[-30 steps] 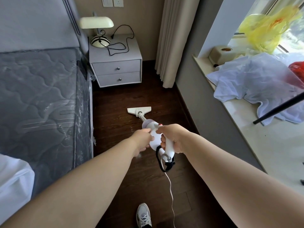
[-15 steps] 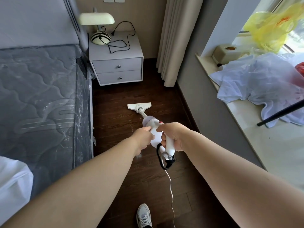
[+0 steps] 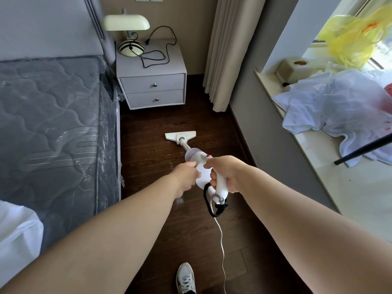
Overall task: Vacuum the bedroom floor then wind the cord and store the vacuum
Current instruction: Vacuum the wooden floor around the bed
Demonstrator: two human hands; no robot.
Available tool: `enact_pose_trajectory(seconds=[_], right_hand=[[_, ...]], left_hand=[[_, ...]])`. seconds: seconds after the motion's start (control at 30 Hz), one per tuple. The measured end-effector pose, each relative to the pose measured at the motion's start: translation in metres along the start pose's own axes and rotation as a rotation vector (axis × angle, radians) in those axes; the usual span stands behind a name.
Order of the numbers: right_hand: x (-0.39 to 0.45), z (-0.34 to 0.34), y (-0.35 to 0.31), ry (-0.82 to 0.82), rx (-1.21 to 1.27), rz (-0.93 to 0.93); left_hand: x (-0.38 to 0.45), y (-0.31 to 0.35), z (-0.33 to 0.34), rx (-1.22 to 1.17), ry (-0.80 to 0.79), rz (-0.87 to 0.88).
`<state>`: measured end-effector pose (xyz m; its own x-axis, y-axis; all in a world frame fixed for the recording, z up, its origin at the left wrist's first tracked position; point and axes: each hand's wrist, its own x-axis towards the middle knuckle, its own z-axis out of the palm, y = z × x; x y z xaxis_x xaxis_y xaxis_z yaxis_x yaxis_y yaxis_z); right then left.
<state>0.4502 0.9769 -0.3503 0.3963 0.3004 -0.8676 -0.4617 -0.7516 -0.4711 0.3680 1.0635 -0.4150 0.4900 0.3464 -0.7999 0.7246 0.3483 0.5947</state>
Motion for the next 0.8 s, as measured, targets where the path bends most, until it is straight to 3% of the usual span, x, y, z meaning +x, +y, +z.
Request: enact_pose_trajectory(seconds=[0.37,0.57,0.8], right_hand=[[-0.044,-0.018,0.033,0.010,-0.119,0.019],[-0.077,-0.034,0.087,0.000,-0.147,0.017],[-0.119,-0.055,0.164,-0.036,-0.244,-0.008]], left_hand=[[-0.045,-0.026,0.032,0.007,-0.017,0.007],[-0.093,-0.060,0.069,-0.095,-0.047,-0.038],[-0.149,-0.121,0.124,-0.018,-0.029,0.040]])
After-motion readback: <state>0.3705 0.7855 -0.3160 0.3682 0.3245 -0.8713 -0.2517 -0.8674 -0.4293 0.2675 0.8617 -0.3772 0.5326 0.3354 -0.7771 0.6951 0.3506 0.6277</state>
